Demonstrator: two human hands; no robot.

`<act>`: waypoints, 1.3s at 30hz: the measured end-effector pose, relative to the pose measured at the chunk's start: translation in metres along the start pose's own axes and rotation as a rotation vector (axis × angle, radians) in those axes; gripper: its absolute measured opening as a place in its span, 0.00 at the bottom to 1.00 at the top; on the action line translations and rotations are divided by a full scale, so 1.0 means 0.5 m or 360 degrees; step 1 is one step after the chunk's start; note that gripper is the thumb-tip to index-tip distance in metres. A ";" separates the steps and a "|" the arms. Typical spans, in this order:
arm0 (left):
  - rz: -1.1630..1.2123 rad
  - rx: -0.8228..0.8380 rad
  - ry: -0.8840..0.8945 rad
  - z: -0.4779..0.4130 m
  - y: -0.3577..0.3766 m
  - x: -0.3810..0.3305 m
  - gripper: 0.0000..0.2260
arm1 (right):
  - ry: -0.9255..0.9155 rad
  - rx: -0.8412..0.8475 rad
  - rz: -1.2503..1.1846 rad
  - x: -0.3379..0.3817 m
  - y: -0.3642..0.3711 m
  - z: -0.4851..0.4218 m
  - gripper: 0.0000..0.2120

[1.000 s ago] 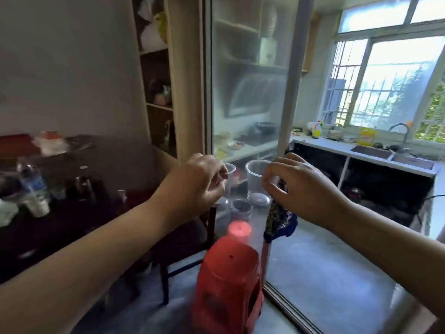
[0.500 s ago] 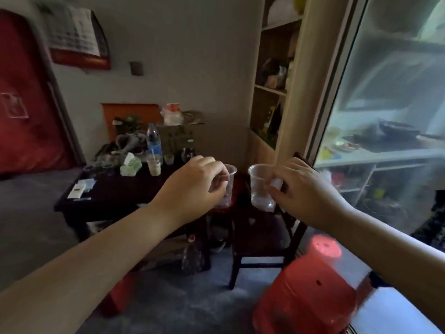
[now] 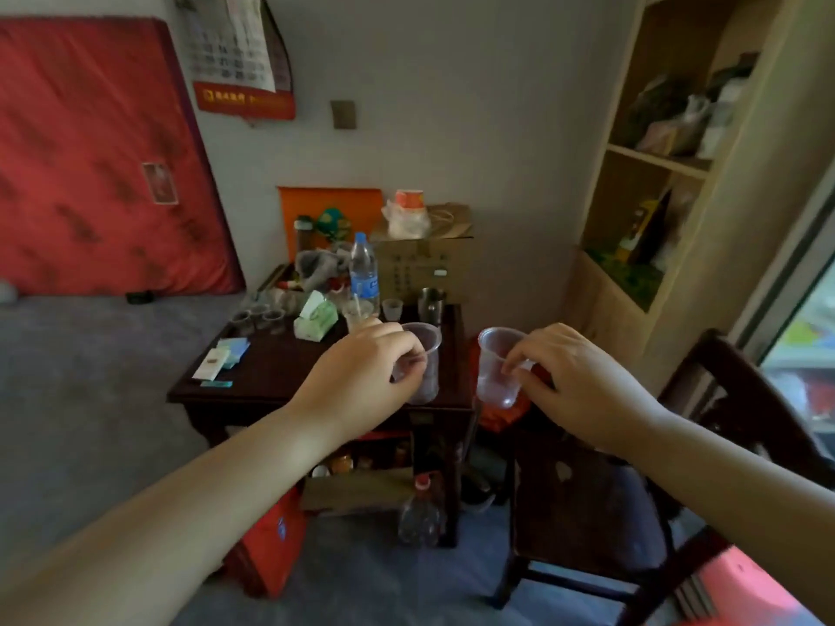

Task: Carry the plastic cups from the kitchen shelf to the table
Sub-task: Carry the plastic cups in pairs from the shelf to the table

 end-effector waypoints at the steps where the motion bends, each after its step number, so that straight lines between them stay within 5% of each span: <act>1: -0.0015 0.0018 -0.0024 -0.008 0.008 0.024 0.03 | -0.0015 0.0009 -0.0034 -0.013 0.014 -0.028 0.07; 12: 0.0041 0.0085 -0.0136 -0.154 0.083 0.295 0.03 | -0.0087 0.0128 -0.0133 -0.109 0.150 -0.310 0.08; 23: 0.0225 0.0185 -0.0131 -0.336 0.162 0.565 0.05 | 0.0185 0.0211 -0.0210 -0.215 0.258 -0.559 0.07; 39: 0.0473 0.0376 -0.0265 -0.525 0.359 0.729 0.05 | 0.0288 0.0413 -0.0300 -0.415 0.380 -0.760 0.09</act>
Point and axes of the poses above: each hand's wrist, its own z-axis away from the middle knuckle, its own y-axis out of the palm, x = y × z, the point moved 5 cm from there along -z, towards the middle knuckle, and after that the axes turned 15 degrees about x, right-handed, at the moved point
